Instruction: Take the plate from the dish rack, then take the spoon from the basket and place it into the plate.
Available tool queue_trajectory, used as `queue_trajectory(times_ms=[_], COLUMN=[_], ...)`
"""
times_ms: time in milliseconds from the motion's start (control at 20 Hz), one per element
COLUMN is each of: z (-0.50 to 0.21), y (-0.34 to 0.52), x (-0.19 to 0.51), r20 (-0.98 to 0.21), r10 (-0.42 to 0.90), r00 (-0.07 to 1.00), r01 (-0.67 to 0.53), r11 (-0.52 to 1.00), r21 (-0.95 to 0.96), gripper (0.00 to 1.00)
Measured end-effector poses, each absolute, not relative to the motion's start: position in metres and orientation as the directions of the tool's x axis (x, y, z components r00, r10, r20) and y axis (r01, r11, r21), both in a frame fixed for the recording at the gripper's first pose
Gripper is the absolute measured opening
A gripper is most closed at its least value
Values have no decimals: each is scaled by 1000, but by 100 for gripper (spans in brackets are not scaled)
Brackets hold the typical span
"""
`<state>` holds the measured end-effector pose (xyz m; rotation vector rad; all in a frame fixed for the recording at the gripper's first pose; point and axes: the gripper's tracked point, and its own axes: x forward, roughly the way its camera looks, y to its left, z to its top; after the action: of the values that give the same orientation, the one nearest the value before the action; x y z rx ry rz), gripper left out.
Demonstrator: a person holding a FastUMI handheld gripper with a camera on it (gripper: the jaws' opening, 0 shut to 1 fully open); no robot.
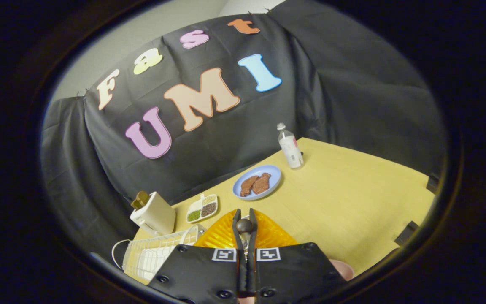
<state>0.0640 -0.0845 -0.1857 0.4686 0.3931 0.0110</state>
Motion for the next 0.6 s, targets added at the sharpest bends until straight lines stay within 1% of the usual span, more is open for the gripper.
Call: queue_trajectory(times_ms=[300,600], z=[-149,-154], y=[-114,-127], x=[33,-9], r20=[-336,-376], r10=[78,60], r00=[939,925], r01=[118,141], r11=[843,863], r21=[525,486], gripper=[4,4])
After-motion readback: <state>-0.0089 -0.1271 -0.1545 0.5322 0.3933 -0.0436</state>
